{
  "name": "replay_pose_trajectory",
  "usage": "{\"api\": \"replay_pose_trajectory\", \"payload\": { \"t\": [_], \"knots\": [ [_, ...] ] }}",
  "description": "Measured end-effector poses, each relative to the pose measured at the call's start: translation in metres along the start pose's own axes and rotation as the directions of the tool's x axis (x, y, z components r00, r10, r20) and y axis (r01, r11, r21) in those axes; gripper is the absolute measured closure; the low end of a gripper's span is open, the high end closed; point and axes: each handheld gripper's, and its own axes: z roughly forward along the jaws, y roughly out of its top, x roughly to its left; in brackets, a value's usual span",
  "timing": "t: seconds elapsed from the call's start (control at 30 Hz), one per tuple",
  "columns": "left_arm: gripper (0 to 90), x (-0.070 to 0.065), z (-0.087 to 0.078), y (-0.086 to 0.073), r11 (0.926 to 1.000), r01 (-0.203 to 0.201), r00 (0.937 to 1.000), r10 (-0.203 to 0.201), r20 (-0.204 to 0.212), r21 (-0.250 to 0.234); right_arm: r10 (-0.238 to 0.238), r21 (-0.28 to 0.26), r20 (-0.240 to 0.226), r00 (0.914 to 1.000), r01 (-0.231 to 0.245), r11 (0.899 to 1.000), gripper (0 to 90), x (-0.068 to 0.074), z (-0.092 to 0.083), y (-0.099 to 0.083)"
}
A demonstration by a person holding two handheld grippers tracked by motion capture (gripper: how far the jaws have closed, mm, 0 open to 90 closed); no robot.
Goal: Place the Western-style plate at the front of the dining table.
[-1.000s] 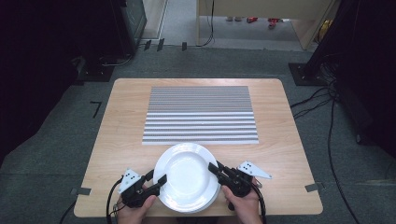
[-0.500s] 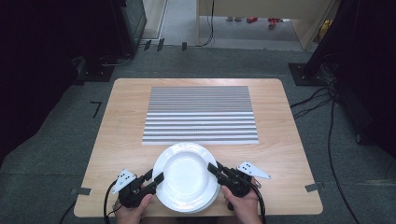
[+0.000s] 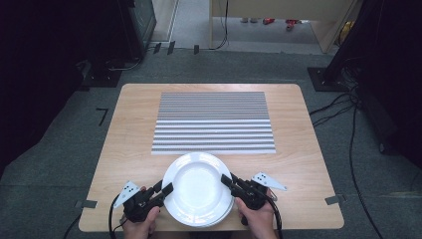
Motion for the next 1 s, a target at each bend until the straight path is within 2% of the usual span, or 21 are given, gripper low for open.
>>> {"api": "replay_pose_trajectory", "payload": {
  "t": [0.37, 0.43, 0.7, 0.8, 0.87, 0.93, 1.0],
  "knots": [
    [63.3, 0.0, -0.003, 0.002, 0.9995, 0.013, 0.9997, -0.012, 0.02, -0.027, 0.05, 0.009, -0.011, 0.9987, -0.05, 0.999, 73.4, -0.001, 0.002, -0.001],
    [64.9, 0.0, -0.004, 0.002, 0.9994, 0.013, 0.9998, -0.012, 0.017, -0.032, 0.08, 0.008, -0.025, 0.9965, -0.08, 0.997, 74.7, -0.001, 0.002, 0.002],
    [71.7, 0.002, -0.003, 0.004, 0.9986, 0.032, 0.9994, -0.032, 0.012, -0.041, 0.089, 0.006, -0.033, 0.9955, -0.089, 0.996, 75.7, 0.002, 0.0, 0.006],
    [73.3, 0.003, -0.002, 0.005, 0.9976, 0.054, 0.9983, -0.053, 0.025, -0.043, 0.11, 0.01, -0.038, 0.9931, -0.11, 0.994, 76.8, 0.001, -0.002, 0.01],
    [73.8, 0.004, -0.001, 0.007, 0.9982, 0.041, 0.9986, -0.039, 0.035, -0.043, 0.121, 0.004, -0.043, 0.9918, -0.121, 0.993, 77.5, 0.001, -0.002, 0.013],
    [74.8, 0.005, 0.0, 0.011, 0.9977, 0.047, 0.9976, -0.044, 0.053, -0.048, 0.14, 0.002, -0.053, 0.9888, -0.14, 0.99, 78.1, 0.0, -0.003, 0.017],
    [75.3, 0.006, 0.002, 0.013, 0.9975, 0.049, 0.9976, -0.047, 0.052, -0.05, 0.125, -0.005, -0.058, 0.9904, -0.126, 0.992, 78.5, 0.001, -0.003, 0.021]
  ]
}}
